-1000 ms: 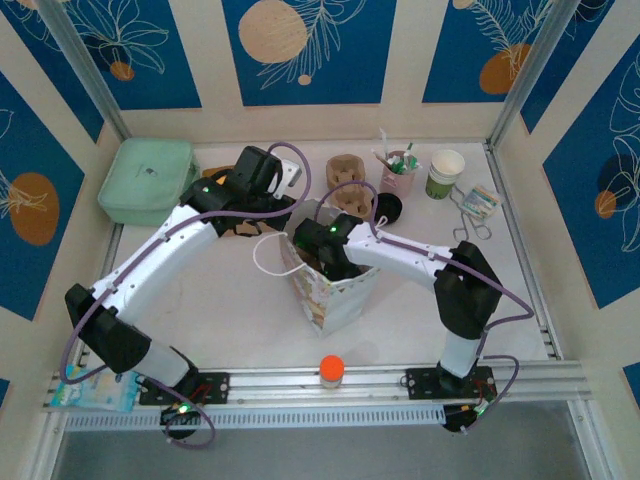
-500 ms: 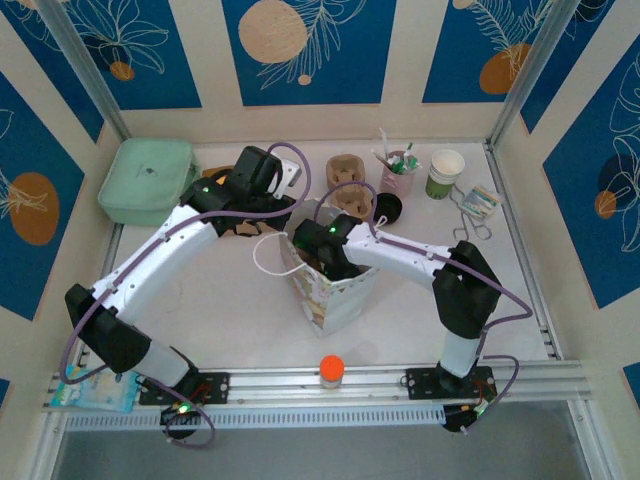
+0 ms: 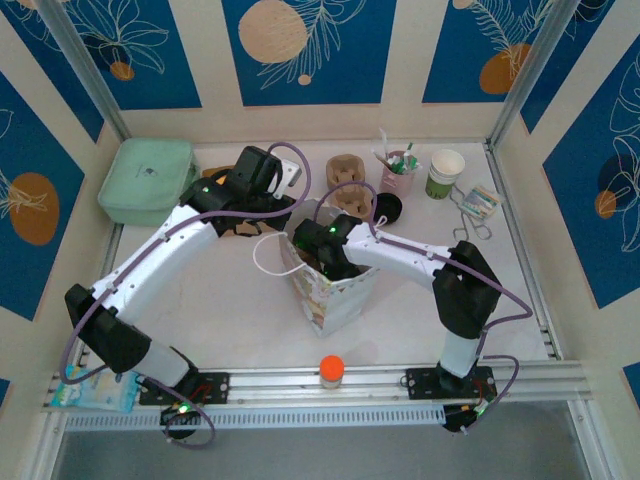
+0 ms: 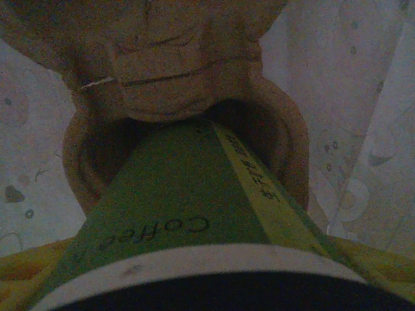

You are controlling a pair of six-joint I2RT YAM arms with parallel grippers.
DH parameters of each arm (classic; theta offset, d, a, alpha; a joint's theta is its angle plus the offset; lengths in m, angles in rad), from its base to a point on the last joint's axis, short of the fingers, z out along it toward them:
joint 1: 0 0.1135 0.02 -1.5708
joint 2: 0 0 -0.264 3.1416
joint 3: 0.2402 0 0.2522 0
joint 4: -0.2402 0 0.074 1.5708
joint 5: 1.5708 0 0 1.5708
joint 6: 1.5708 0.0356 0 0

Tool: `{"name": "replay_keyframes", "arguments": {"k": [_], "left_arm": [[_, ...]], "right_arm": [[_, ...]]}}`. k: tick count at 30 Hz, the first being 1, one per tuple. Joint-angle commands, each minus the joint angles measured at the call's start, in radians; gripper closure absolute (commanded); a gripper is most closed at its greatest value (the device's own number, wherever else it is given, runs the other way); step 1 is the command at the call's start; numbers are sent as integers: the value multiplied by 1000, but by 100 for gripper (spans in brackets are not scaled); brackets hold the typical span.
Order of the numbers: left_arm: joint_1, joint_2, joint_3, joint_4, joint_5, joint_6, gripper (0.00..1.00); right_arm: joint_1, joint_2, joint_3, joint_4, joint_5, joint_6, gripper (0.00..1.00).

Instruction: Pack the takeout coffee

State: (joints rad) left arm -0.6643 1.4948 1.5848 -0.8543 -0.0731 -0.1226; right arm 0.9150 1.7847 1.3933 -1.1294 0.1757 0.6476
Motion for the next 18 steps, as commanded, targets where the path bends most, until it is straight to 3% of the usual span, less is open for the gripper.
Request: {"name": "replay_keyframes", "arguments": {"k": [1, 18], "left_arm": [[-4, -44, 20, 15, -34, 12, 92], [-4, -45, 21, 16, -33, 12, 92]], "right_arm": [[-9, 24, -25, -29, -10, 15, 88], [-22, 34, -48, -4, -7, 13, 88]]}}
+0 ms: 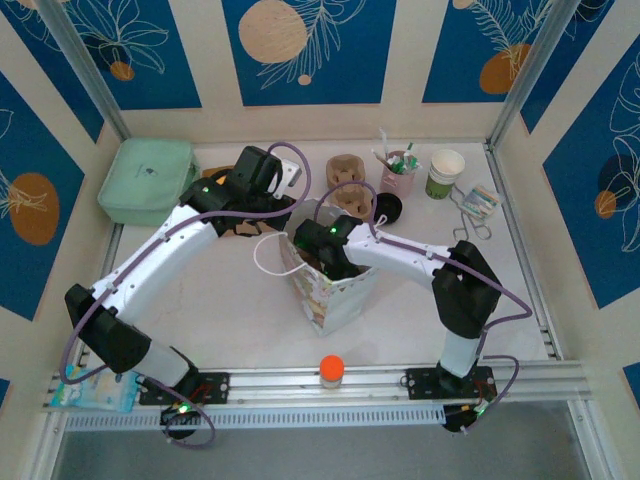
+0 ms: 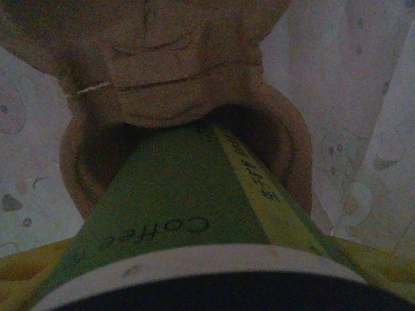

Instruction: Pack the takeout coffee

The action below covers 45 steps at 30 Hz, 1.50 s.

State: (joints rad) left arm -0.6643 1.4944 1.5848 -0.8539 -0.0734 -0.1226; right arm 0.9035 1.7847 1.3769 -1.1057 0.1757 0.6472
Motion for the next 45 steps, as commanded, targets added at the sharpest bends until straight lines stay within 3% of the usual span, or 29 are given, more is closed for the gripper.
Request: {"name": "replay_keyframes", "arguments": {"k": [1, 20, 45], "left_arm": [[-3, -45, 21, 15, -32, 12, 92], [-4, -46, 12, 25, -23, 12, 92], [-4, -48, 7, 34, -17, 12, 92]], "right_arm": [[-11, 37, -34, -23, -8, 12, 88], [-23, 26, -146, 151, 68, 10, 88], [-28, 104, -192, 217, 83, 21, 83]]}}
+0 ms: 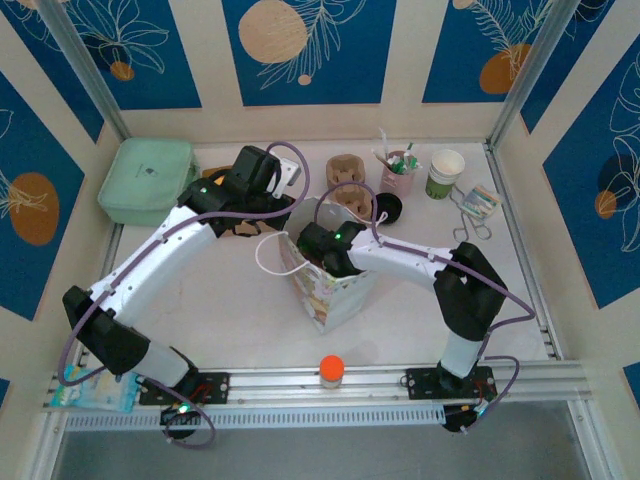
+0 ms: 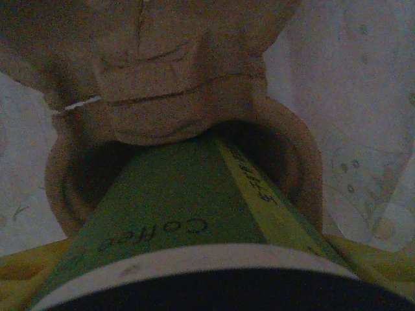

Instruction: Pack the takeout coffee

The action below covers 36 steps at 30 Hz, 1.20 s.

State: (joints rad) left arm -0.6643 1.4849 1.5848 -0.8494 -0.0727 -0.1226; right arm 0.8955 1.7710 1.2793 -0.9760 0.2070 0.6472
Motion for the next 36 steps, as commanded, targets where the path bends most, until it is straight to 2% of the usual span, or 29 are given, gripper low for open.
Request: {"name": "replay_keyframes", "arguments": {"k": [1, 8, 11, 16, 17, 18, 24, 25, 26, 36], "left_arm": [[-4, -38, 6, 29, -18, 12, 92], [-4, -44, 3, 30, -19, 11, 92], [-3, -46, 1, 31, -19, 9, 92], [-4, -46, 1, 32, -19, 9, 92], [-3, -46, 0, 32, -19, 9, 92], [-4, -45, 0, 33, -19, 9, 92], [-4, -43, 0, 35, -16, 10, 92], [-4, -44, 0, 35, -18, 10, 92], [-4, -44, 0, 35, -18, 10, 92], [-3, -46, -2, 33, -19, 9, 92]], "right_arm": [[-20, 120, -96, 89, 52, 22, 83], [-20, 120, -105, 99, 52, 25, 73], [-19, 120, -109, 106, 51, 26, 64], [-17, 119, -113, 105, 51, 30, 32], [-17, 119, -113, 103, 53, 31, 17], [-17, 120, -112, 100, 55, 32, 13], [-15, 134, -103, 92, 50, 34, 9], [-15, 135, -103, 93, 48, 32, 7], [-14, 136, -102, 94, 49, 33, 0], [-13, 135, -101, 97, 44, 32, 1]]}}
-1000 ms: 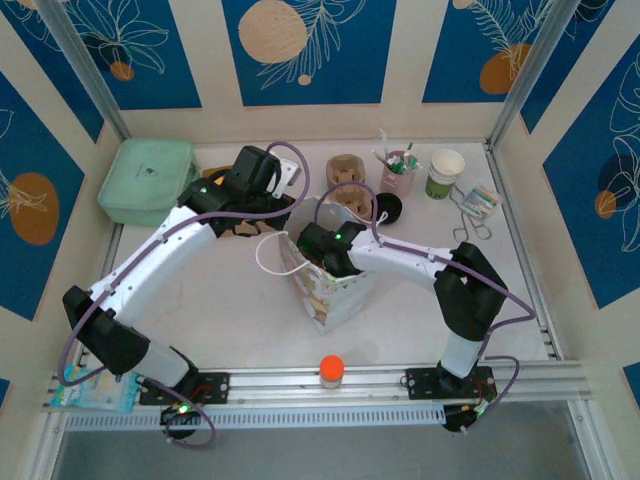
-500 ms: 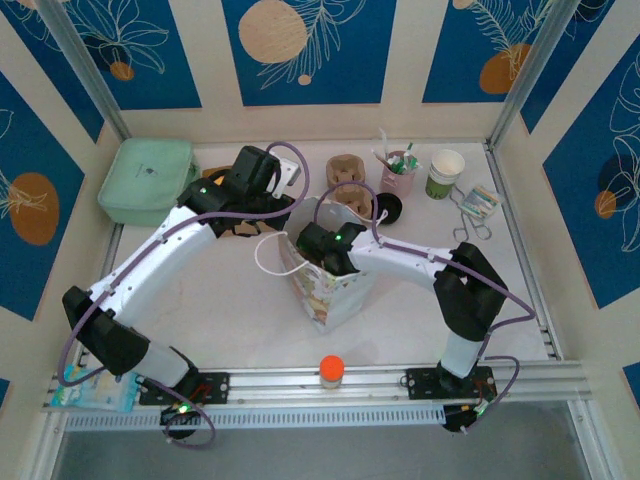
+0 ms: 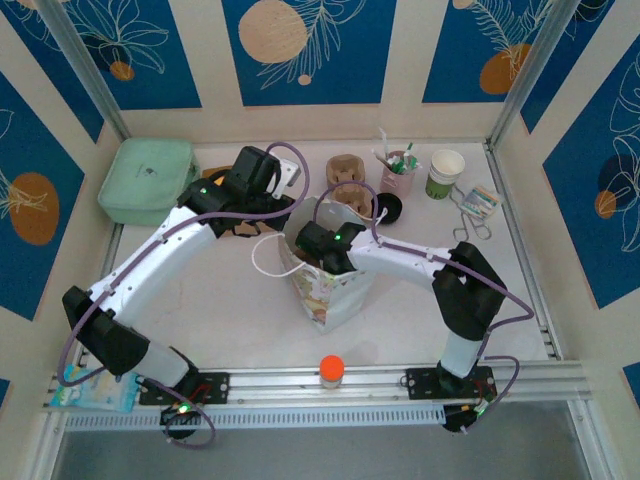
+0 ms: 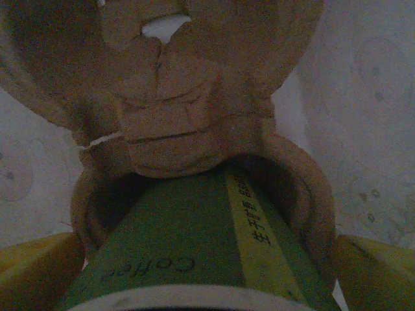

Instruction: Pack the takeout coffee

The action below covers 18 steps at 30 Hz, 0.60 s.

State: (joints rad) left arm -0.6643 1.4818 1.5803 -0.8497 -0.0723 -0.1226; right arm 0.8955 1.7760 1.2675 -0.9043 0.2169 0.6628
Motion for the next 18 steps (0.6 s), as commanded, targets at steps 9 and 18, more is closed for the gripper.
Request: {"name": "replay_keyframes", "arguments": {"k": [9, 18], "left_arm": [[-4, -41, 3, 35, -18, 8, 92], [-4, -39, 3, 37, -17, 8, 92]], "right_arm": [[-12, 131, -93, 31, 26, 20, 1], [-13, 132, -89, 30, 27, 17, 1]]}}
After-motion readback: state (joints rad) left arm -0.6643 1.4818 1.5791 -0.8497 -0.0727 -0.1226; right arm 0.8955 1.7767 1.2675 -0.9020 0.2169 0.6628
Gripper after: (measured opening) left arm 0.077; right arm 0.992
